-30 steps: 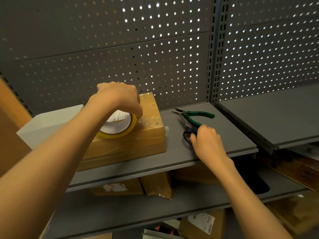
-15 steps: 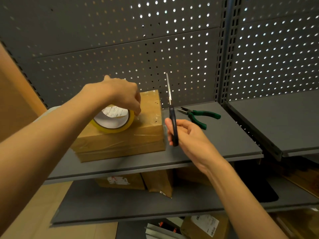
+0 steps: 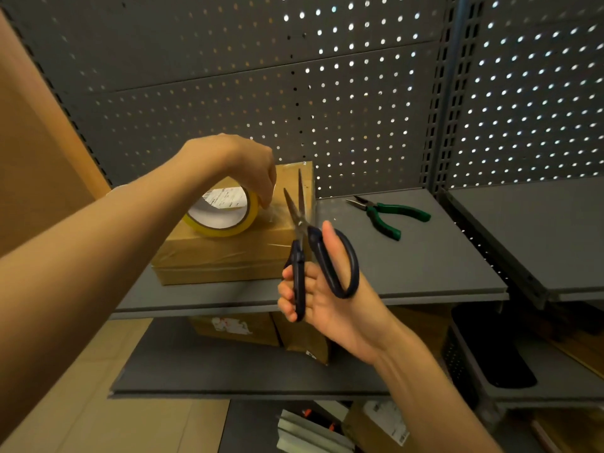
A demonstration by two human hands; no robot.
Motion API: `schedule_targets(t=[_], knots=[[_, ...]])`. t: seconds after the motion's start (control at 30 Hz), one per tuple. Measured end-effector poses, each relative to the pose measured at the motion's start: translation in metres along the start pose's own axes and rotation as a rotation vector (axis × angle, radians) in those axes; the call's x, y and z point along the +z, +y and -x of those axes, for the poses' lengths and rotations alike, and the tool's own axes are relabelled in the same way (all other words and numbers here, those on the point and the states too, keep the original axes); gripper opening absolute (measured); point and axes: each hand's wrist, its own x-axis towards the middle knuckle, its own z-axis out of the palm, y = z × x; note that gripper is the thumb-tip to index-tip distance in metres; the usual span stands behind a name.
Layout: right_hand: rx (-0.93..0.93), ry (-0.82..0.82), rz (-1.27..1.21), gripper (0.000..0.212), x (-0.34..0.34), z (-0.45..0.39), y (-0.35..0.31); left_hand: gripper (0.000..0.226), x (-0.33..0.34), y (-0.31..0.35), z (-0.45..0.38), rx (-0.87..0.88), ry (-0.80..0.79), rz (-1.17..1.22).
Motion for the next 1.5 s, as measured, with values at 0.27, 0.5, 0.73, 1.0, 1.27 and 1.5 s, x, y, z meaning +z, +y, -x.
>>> schedule_targets(t=[0.27, 0.5, 0.73, 1.0, 1.27, 1.5], knots=[[0.122, -0.074, 0.020, 0.094, -0.001, 0.003, 0.012, 0.026, 0.001, 0.001, -0.005, -0.020, -0.020, 0.033], [0.171, -0.137, -0.023, 0.089, -0.002, 0.015, 0.017, 0.029, 0.005, 0.003, -0.008, -0.037, 0.005, 0.038], [0.196, -0.119, -0.001, 0.093, 0.000, 0.015, 0.017, 0.027, 0.005, -0.001, -0.010, -0.031, 0.004, 0.029], [0.164, -0.114, -0.087, 0.090, 0.003, 0.002, 0.016, 0.027, 0.006, -0.002, -0.009, -0.031, 0.014, 0.019], [0.118, 0.000, -0.154, 0.084, 0.018, -0.014, 0.014, 0.025, 0.005, -0.003, -0.009, -0.049, 0.022, -0.033], [0.080, 0.068, -0.165, 0.076, 0.028, -0.020, 0.013, 0.028, 0.007, -0.005, -0.010, -0.036, 0.029, -0.044]])
